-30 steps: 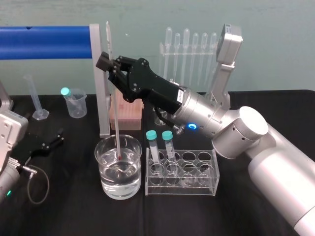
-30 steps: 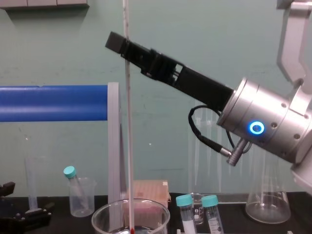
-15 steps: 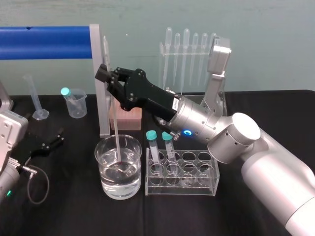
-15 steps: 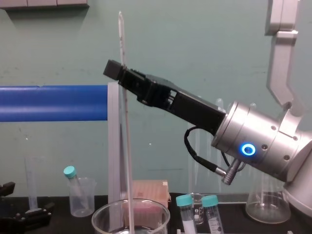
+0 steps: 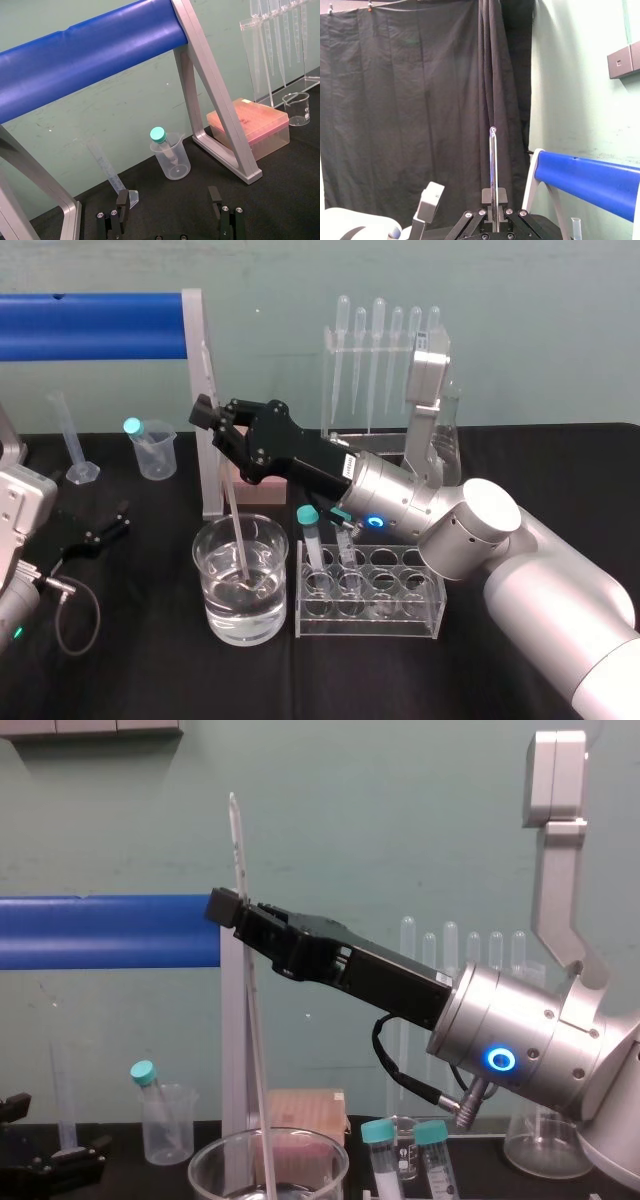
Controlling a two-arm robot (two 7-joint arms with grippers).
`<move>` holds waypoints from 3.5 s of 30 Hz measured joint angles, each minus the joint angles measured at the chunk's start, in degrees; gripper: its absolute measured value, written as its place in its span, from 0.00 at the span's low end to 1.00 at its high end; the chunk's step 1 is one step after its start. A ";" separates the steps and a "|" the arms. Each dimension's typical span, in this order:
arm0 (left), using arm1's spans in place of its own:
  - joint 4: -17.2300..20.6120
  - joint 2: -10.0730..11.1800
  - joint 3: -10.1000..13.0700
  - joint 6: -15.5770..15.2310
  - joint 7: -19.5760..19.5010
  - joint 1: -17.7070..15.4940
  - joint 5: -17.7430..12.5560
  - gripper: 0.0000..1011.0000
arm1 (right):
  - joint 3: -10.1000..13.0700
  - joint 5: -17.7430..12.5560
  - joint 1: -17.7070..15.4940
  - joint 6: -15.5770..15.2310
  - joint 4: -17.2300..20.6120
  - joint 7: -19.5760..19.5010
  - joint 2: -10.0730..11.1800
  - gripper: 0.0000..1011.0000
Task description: Hold the thermometer with one hand and immerse one end into the beaker, then reinsert it into the test tube rack.
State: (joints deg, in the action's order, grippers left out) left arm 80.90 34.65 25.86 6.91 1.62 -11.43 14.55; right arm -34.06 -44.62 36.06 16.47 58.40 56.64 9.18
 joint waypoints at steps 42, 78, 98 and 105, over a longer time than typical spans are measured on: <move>0.00 0.00 0.00 0.00 0.00 0.00 0.00 1.00 | 1.02 0.13 -0.99 -0.42 0.00 -0.85 -0.50 0.06; 0.00 0.00 0.00 0.00 0.00 0.00 0.00 1.00 | 0.98 0.04 -0.93 -0.45 -0.06 -0.63 -0.50 0.06; 0.00 0.00 0.00 0.00 0.00 0.00 0.00 1.00 | 0.98 0.05 -0.92 -0.45 -0.06 -0.64 -0.50 0.06; 0.00 0.00 0.00 0.00 0.00 0.00 0.00 1.00 | 0.98 0.05 -0.92 -0.45 -0.06 -0.64 -0.50 0.06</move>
State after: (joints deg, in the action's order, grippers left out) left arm 80.90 34.65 25.86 6.90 1.62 -11.43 14.55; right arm -33.09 -44.57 35.14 16.02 58.34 56.00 8.68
